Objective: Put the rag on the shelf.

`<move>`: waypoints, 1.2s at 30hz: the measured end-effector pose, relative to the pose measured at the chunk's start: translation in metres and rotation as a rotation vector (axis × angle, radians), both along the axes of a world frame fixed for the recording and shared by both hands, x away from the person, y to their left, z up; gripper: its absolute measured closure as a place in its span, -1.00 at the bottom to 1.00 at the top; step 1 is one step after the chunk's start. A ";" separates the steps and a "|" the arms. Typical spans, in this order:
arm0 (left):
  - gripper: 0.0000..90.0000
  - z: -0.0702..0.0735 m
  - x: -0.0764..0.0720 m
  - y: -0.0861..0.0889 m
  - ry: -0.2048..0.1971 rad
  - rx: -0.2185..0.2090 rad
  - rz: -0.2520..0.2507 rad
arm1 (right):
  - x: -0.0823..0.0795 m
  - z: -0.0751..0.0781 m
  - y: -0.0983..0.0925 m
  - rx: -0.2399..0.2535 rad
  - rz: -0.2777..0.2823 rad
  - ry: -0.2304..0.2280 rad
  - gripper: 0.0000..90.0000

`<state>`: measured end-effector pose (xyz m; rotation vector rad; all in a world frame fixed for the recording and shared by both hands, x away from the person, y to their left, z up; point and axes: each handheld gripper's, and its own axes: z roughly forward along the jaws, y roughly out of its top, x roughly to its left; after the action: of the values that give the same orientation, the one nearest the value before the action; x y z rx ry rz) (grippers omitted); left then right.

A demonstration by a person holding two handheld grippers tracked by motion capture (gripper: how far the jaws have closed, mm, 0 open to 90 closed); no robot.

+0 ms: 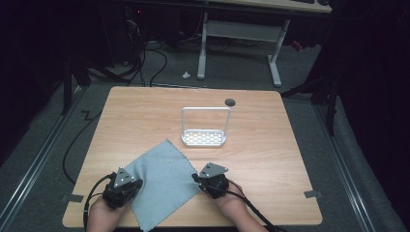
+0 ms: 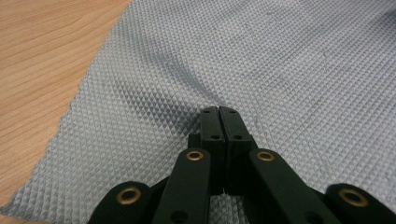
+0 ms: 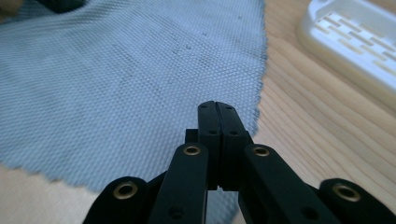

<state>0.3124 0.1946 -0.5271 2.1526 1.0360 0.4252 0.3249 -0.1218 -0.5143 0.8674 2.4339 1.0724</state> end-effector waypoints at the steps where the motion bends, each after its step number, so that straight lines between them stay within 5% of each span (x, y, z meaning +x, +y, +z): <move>1: 0.98 0.000 0.000 0.001 0.001 -0.001 -0.002 | 0.004 -0.002 0.004 -0.016 -0.006 0.008 1.00; 6: 0.98 0.000 0.001 0.002 0.004 -0.010 -0.014 | 0.011 -0.012 0.010 -0.076 -0.007 0.034 1.00; 9: 0.97 0.000 0.001 0.002 0.003 -0.011 -0.015 | 0.004 -0.012 0.006 -0.070 -0.002 0.037 1.00; 15: 0.94 -0.002 0.002 -0.003 -0.011 -0.019 -0.004 | -0.036 -0.012 -0.022 -0.037 0.028 0.075 1.00; 21: 0.79 -0.001 0.004 -0.013 -0.022 -0.012 -0.008 | -0.053 -0.011 -0.029 -0.027 0.036 0.094 1.00; 25: 0.70 0.005 -0.004 -0.008 -0.012 -0.055 -0.003 | -0.035 -0.001 -0.023 -0.002 0.020 0.047 1.00; 28: 0.70 0.005 -0.013 -0.005 0.018 -0.052 -0.007 | 0.002 0.005 -0.015 0.001 -0.039 0.025 1.00; 33: 0.79 0.008 -0.017 -0.003 0.062 -0.064 -0.053 | 0.030 -0.007 -0.004 -0.002 -0.059 0.073 1.00; 36: 0.81 0.005 -0.017 -0.005 0.080 -0.051 -0.063 | 0.031 -0.012 -0.001 -0.018 -0.052 0.081 1.00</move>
<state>0.2953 0.1900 -0.5223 2.1654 1.0090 0.2827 0.3561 -0.1223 -0.5261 0.9817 2.4680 1.0140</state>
